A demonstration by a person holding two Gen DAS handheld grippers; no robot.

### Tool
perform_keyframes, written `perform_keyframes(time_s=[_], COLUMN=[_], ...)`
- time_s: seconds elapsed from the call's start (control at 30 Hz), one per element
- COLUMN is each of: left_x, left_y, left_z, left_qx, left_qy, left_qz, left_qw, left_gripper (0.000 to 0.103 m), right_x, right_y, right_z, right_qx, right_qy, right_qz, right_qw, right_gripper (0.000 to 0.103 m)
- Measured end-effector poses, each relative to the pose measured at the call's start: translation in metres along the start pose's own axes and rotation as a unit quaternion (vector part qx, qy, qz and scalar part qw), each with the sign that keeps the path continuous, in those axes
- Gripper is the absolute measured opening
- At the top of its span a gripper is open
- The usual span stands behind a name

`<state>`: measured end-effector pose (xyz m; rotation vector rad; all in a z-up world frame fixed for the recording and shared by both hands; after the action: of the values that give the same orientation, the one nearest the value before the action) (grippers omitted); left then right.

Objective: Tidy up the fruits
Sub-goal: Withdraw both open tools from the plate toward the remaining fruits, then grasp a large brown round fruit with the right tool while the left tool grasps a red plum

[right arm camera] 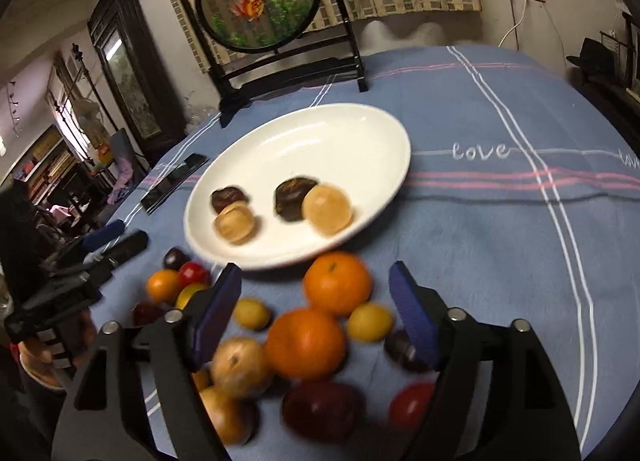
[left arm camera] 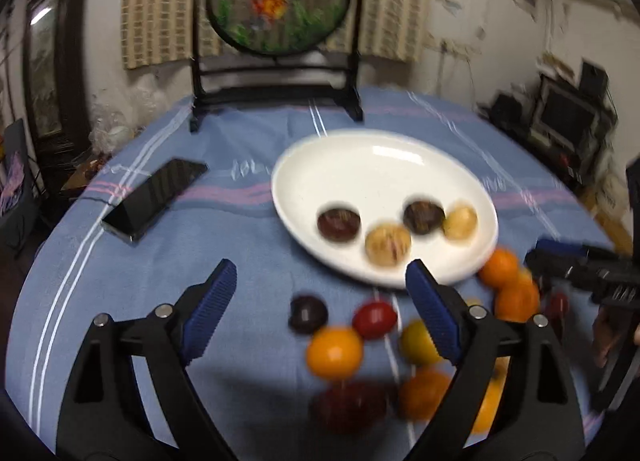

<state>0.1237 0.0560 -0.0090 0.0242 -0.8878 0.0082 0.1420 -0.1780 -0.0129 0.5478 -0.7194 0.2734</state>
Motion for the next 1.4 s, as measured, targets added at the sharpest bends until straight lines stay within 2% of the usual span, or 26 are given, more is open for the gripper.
perform_keyframes(time_s=[0.07,0.17,0.37,0.73,1.0,1.1,1.2,1.4], left_x=[-0.01,-0.027,-0.038,-0.054,-0.06,-0.062,-0.066,-0.071], left_y=[0.0,-0.002,0.006,-0.002,-0.002,0.0,0.001,0.003], left_z=[0.001,0.004,0.011,0.021,0.025,0.024,0.021,0.015], left_qx=[-0.002,-0.01,-0.019,-0.011,-0.009,-0.009,-0.025,-0.047], left_qy=[0.017,0.04,0.058,0.076,0.08,0.085,0.097,0.115], left_qz=[0.0,0.006,0.033,0.03,0.029,0.032,0.036,0.048], left_qw=[0.9999,0.9991,0.9976,0.9966,0.9963,0.9958,0.9943,0.9911], left_gripper=[0.09,0.09,0.091,0.092,0.094,0.094,0.095,0.095], right_x=[-0.008,-0.02,-0.047,-0.076,-0.085,-0.088,-0.089,-0.089], right_y=[0.008,0.019,0.027,0.038,0.059,0.065,0.069,0.071], right_z=[0.007,0.016,0.028,0.042,0.03,0.02,0.011,-0.008], right_qx=[-0.001,-0.002,-0.028,-0.008,-0.013,-0.022,-0.031,-0.048], right_qy=[-0.001,0.0,0.017,0.032,0.055,0.077,0.088,0.117], right_qz=[0.016,0.038,0.061,0.081,0.12,0.134,0.138,0.136], right_qw=[1.0,0.999,0.998,0.996,0.991,0.988,0.986,0.983], right_gripper=[0.086,0.09,0.09,0.09,0.09,0.09,0.09,0.077])
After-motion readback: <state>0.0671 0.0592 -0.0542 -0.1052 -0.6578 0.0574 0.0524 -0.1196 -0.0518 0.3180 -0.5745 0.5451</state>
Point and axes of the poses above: each gripper's, at about its wrist camera, not at the fingertips, and z roughly against the way its jaws point, y to its left, x to its top, the point moved 2 cm from there along -z, roughly the way its jaws point, and after that the axes turned 6 degrees about x, right-handed, at the moved point
